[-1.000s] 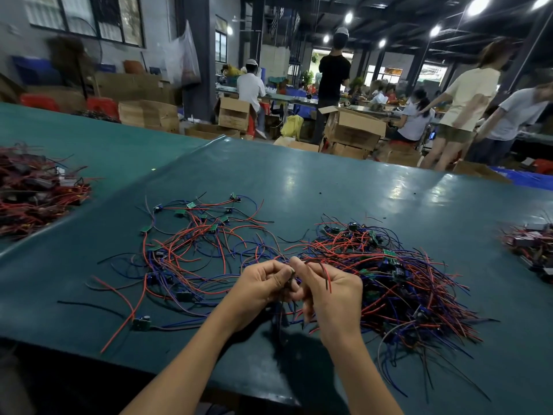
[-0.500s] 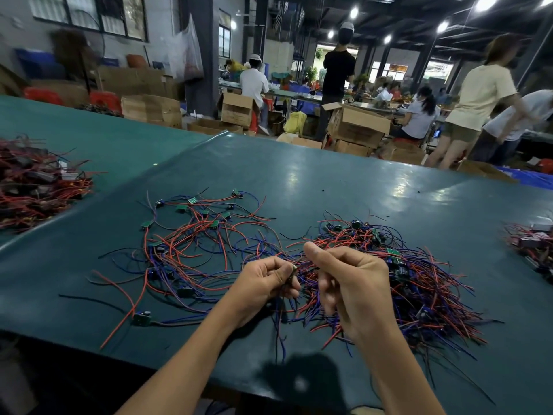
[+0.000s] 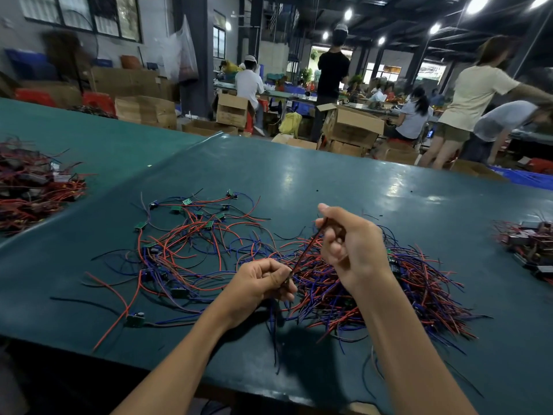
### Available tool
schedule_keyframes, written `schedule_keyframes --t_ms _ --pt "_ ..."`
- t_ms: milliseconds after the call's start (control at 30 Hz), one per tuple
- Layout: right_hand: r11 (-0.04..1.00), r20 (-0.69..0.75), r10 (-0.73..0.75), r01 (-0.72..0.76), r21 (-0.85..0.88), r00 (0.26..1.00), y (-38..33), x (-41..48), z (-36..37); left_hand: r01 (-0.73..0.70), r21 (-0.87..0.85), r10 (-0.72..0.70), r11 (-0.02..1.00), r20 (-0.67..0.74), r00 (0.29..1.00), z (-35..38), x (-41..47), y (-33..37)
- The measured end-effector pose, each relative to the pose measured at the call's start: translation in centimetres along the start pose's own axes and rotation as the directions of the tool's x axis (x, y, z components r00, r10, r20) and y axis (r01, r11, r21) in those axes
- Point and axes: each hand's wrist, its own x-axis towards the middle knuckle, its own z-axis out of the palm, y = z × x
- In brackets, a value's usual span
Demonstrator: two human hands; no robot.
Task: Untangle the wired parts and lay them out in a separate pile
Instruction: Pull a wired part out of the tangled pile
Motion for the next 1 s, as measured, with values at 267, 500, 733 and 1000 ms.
schedule_keyframes --t_ms 267,500,733,1000 --pt "0.899 -0.104 -0.275 0.217 -0.381 0.956 -0.2 5.9 -1.2 0.046 -0.071 -0.041 0.996 0.078 0.996 0.1 -0.3 1.0" --pt "0.795 0.008 -0.276 0.233 -0.560 0.961 1.9 7.0 -1.9 0.043 -0.095 -0.043 0.995 0.005 0.999 0.5 -0.4 1.1" --pt "0.792 0.048 -0.310 0.286 -0.539 0.949 4.0 1.5 -2.4 0.072 -0.258 -0.106 0.963 -0.118 0.987 0.2 0.3 1.2" --pt "0.601 0.217 -0.018 0.184 -0.778 0.976 8.2 -0.3 -1.0 0.059 -0.356 -0.101 0.932 -0.098 0.990 -0.3 0.4 1.4"
